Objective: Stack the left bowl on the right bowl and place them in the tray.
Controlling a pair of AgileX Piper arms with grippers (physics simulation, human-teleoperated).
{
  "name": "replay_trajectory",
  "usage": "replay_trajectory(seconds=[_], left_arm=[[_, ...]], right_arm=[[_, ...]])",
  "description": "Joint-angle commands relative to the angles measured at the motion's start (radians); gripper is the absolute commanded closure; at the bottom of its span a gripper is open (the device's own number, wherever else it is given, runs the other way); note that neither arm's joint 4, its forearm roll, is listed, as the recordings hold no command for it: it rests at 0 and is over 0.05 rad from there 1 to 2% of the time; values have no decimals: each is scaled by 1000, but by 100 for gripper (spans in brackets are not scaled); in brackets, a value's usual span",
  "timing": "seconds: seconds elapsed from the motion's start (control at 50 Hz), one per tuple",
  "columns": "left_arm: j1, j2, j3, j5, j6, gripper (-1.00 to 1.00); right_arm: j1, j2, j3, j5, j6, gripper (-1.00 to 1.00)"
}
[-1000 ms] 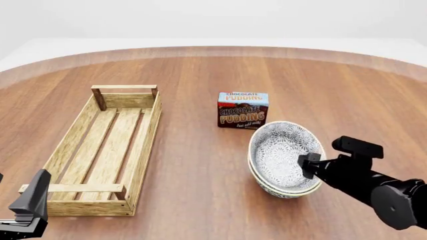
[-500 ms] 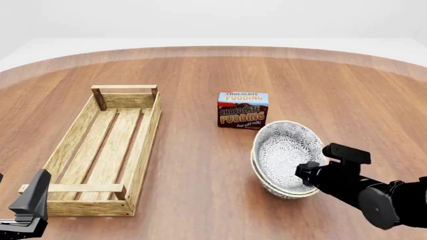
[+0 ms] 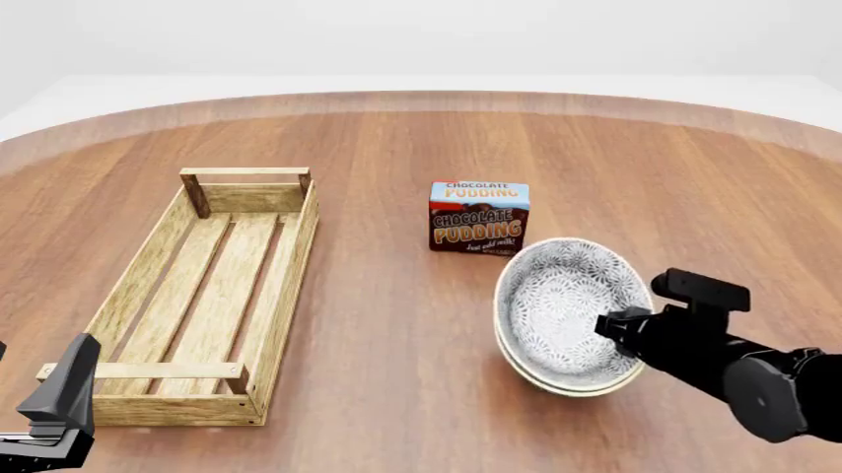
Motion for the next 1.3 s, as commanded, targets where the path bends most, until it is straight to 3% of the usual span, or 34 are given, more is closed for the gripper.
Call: replay_trajectory(seconds=[0.02,0.26,0.52,1.18,1.3], left_arm=[[0,0,0,0,0,-100],[0,0,0,0,0,-100],[0,0,0,0,0,-100],[0,0,0,0,0,-100],[0,0,0,0,0,-100]], right_arm=[[-6,-106,-31,90,-7,100],[35,-291,-109,249,-1,100],[78,-367,-353,452,-37,100],[310,44,-960,519,-51,100],[367,193,-1142,549,-54,100]])
